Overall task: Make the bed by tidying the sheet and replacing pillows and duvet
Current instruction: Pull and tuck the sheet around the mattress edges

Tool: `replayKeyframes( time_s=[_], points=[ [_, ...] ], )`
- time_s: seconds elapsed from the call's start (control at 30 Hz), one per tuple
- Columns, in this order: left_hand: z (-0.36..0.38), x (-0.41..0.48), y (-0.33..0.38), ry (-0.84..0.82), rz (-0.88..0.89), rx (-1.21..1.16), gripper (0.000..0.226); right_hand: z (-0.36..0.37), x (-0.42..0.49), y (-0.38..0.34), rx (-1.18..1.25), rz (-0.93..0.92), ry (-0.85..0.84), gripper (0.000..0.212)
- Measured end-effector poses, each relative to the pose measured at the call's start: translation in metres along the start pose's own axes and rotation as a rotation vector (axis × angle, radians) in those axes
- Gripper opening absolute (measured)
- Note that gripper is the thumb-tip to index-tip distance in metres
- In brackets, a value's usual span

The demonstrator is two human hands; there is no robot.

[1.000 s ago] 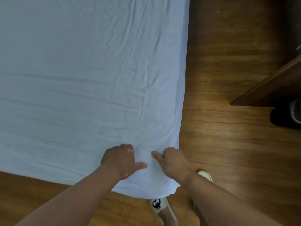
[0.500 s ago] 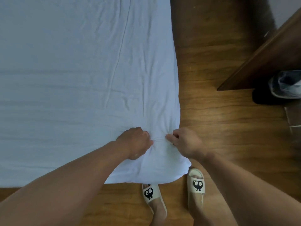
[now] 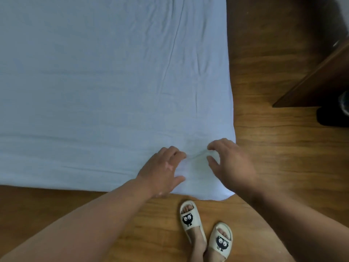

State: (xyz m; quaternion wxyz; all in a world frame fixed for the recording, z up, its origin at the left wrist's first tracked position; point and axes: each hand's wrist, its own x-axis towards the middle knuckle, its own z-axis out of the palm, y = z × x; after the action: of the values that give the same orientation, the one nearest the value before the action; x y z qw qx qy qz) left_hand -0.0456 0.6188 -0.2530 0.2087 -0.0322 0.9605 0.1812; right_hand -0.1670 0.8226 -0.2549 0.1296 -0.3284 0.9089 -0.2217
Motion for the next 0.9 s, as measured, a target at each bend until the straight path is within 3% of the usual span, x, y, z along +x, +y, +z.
replayKeyframes(
  time_s=[0.1,0.2,0.37,0.53,0.67,0.83,0.9],
  points=[
    [0.022,-0.054,-0.064,0.226,-0.062,0.143,0.077,0.042,-0.019,-0.049,0.079,-0.269,-0.014,0.044],
    [0.034,-0.077,-0.108,0.395,-0.084,0.181,0.056,0.085,-0.013,-0.079,-0.030,-0.301,-0.037,0.057],
    [0.046,-0.055,-0.107,0.631,-0.012,0.178,0.017,0.113,-0.005,-0.079,-0.078,-0.264,0.122,0.023],
    [0.049,-0.050,-0.116,0.603,-0.111,0.053,0.015,0.115,0.002,-0.082,-0.039,-0.213,0.159,0.004],
    [0.059,-0.066,-0.108,0.608,-0.037,0.036,0.011,0.109,-0.027,-0.085,0.058,-0.150,0.128,0.015],
    [0.053,-0.083,-0.124,0.564,0.119,-0.058,0.009,0.100,-0.029,-0.114,-0.102,-0.054,0.071,0.011],
    [0.040,-0.098,-0.150,0.519,0.203,-0.077,0.031,0.099,-0.025,-0.144,-0.109,-0.130,0.047,0.015]
  ],
)
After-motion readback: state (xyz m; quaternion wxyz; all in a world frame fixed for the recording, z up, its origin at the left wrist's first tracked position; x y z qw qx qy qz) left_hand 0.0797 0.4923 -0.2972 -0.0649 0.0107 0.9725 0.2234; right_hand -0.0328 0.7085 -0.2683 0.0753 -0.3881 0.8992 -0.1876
